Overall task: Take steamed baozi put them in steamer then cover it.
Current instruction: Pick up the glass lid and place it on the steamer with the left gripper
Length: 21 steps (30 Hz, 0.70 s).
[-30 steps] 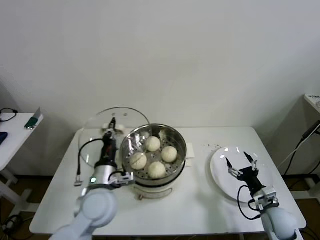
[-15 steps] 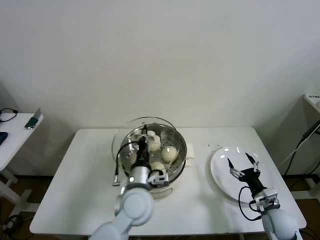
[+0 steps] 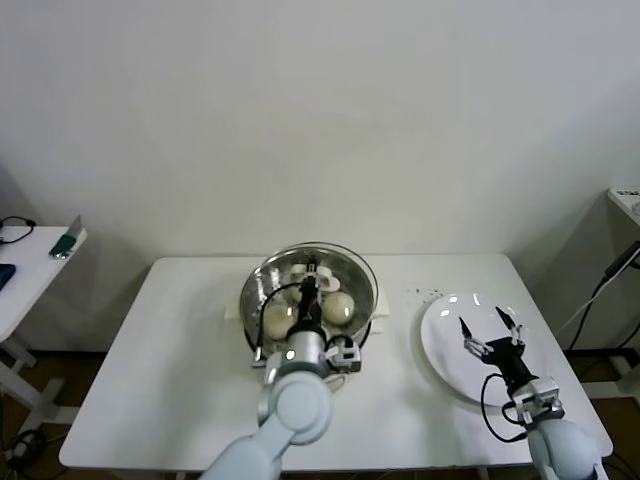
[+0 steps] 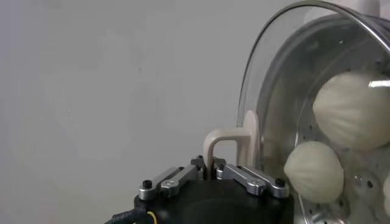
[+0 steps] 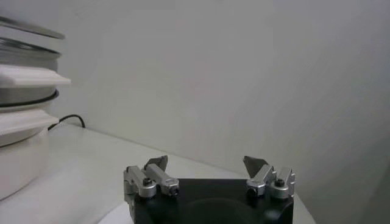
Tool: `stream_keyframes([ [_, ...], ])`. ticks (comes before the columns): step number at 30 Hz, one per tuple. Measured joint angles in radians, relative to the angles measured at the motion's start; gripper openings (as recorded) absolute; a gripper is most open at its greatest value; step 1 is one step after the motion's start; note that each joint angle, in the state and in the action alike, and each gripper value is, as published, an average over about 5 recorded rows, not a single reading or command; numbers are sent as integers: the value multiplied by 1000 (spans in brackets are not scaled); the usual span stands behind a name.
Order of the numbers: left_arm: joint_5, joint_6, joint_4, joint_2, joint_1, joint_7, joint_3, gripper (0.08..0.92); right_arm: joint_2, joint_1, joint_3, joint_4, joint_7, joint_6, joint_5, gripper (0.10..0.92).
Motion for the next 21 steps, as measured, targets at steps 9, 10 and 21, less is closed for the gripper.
stream_keyframes([
  [9, 20, 0, 23, -11, -1, 14, -3, 150, 3, 5, 0, -4, -2, 2, -2, 823],
  [10, 23, -1, 24, -12, 1, 14, -5, 150, 3, 5, 0, -4, -3, 2, -2, 823],
  [21, 41, 0, 36, -16, 16, 14, -9, 150, 7, 9, 0, -8, -4, 3, -7, 823],
])
